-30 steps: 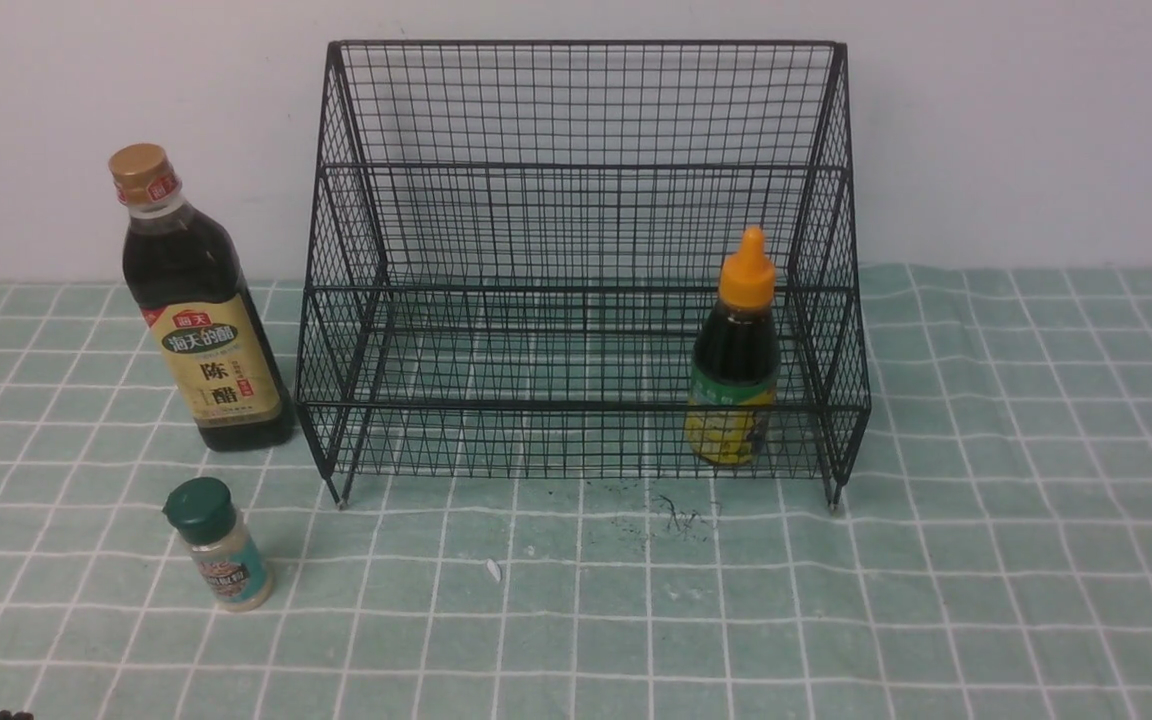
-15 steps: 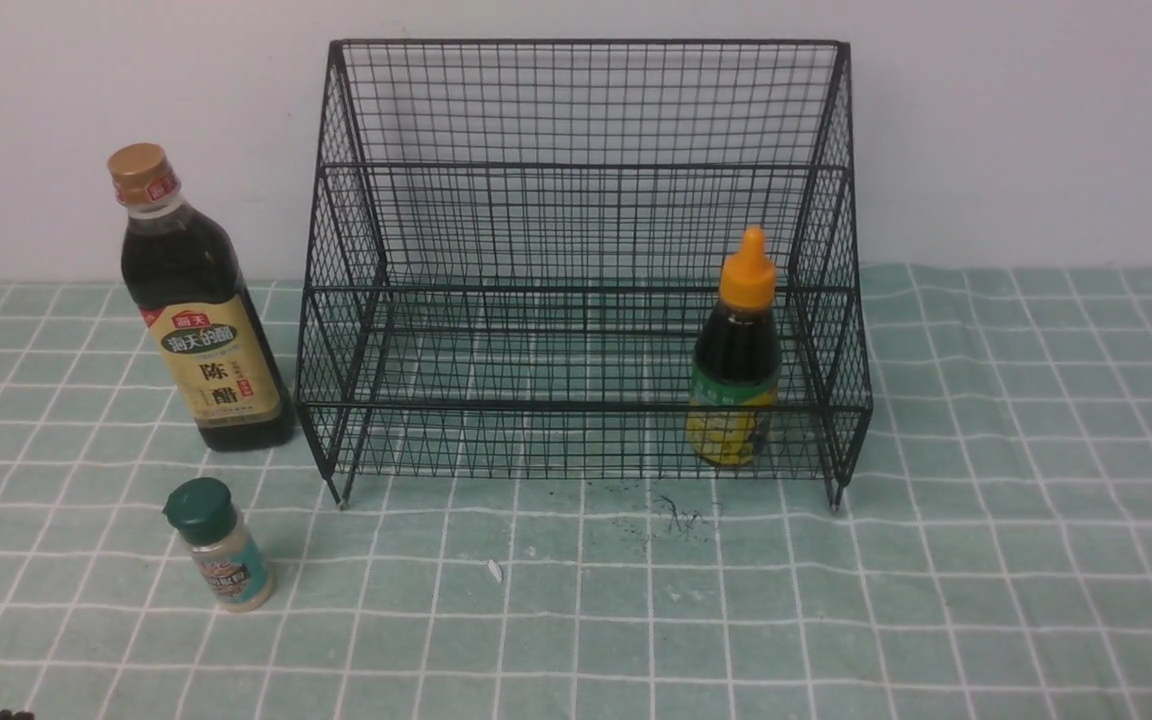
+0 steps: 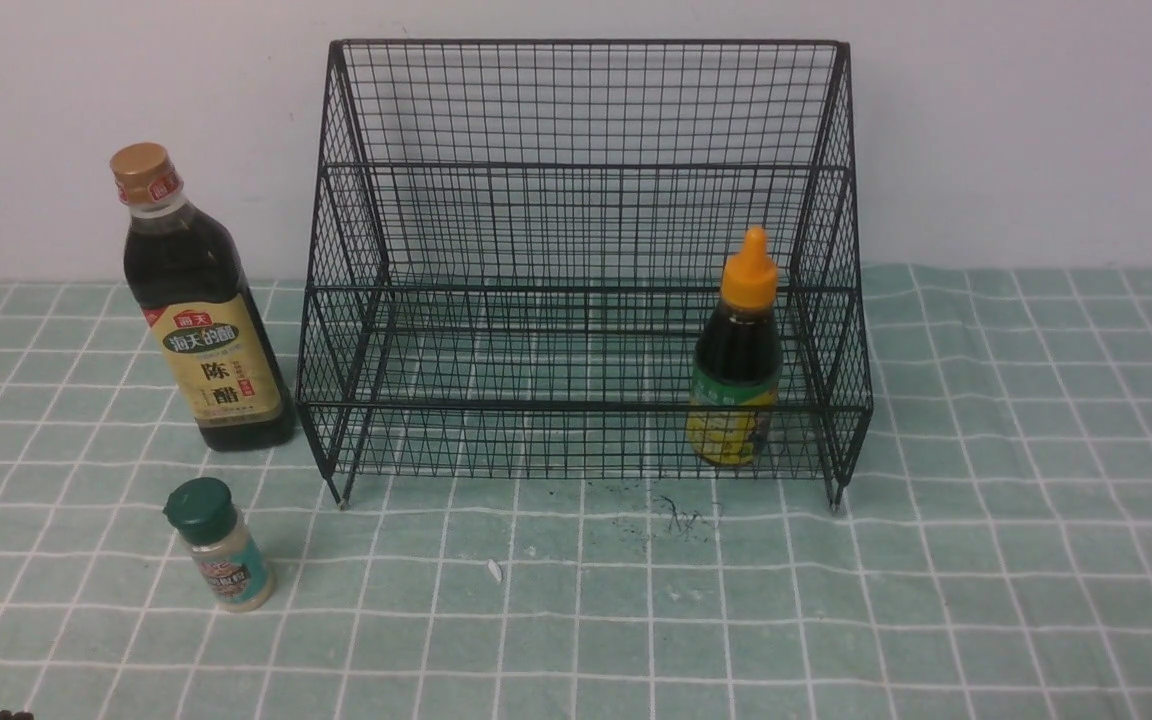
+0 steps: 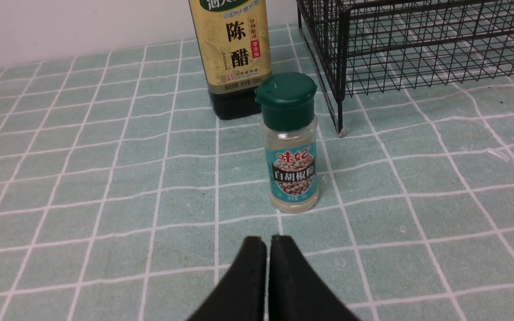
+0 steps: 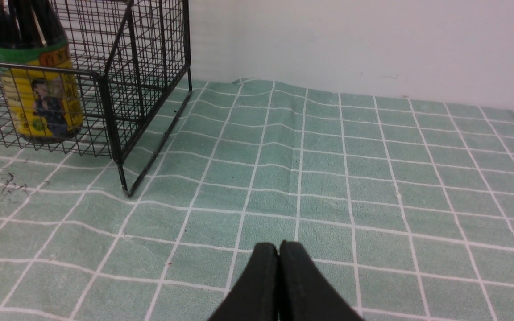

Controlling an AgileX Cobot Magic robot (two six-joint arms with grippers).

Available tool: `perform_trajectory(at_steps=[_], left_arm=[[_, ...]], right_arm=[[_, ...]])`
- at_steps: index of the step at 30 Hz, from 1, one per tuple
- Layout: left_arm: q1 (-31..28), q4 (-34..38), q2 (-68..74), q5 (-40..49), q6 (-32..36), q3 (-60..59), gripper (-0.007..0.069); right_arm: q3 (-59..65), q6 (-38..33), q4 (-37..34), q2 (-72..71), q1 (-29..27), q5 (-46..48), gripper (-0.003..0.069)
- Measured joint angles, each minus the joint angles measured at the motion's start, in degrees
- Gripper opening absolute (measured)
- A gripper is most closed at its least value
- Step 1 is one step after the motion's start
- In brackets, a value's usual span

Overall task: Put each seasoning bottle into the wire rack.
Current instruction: Use the left arm to grab the condiment bottle closest to it

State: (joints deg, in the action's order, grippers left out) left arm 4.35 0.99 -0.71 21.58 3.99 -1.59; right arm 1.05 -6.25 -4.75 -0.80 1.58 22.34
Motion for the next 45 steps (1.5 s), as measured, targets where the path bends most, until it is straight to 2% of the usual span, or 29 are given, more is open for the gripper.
perform_trajectory(at_steps=[11, 18, 30, 32, 34, 36, 38, 43, 44, 45], left_arm=[[0.0, 0.0, 0.0, 0.0, 0.0, 0.0, -0.0006], [0.0, -3.0, 0.0, -2.0, -0.6, -0.1, -0.0006], [0.0, 12.4, 0.0, -27.2, -18.6, -0.1, -0.0006], [0.0, 14.3, 0.0, -36.8, -21.4, -0.1, -0.0006], [0.0, 14.6, 0.0, -39.9, -22.8, 1.3, -0.0006], [0.0, 14.2, 0.1, -38.7, -23.3, 4.3, -0.0006], [0.0, 12.9, 2.6, -30.0, -23.7, 12.1, -0.0006], [0.0, 12.1, 21.9, 8.5, -21.9, 32.6, -0.0006], [0.0, 12.2, 22.9, 10.0, -21.7, 33.2, -0.0006], [0.0, 11.9, 29.5, 19.6, -19.4, 37.8, -0.0006]], right_arm=[[0.0, 0.0, 0.0, 0.0, 0.0, 0.0, -0.0013], [0.0, 0.0, 0.0, 0.0, 0.0, 0.0, -0.0013], [0.0, 0.8, 0.0, 0.0, 0.0, 0.0, -0.0013], [0.0, 1.0, 0.0, 0.0, 0.0, 0.0, -0.0013], [0.0, 1.0, 0.0, 0.0, 0.0, 0.0, -0.0013], [0.0, 1.0, 0.0, 0.0, 0.0, 0.0, -0.0013], [0.0, 1.0, 0.0, 0.0, 0.0, 0.0, -0.0013], [0.0, 1.0, 0.0, 0.0, 0.0, 0.0, -0.0013], [0.0, 1.0, 0.0, 0.0, 0.0, 0.0, -0.0013], [0.0, 1.1, 0.0, 0.0, 0.0, 0.0, -0.0013]])
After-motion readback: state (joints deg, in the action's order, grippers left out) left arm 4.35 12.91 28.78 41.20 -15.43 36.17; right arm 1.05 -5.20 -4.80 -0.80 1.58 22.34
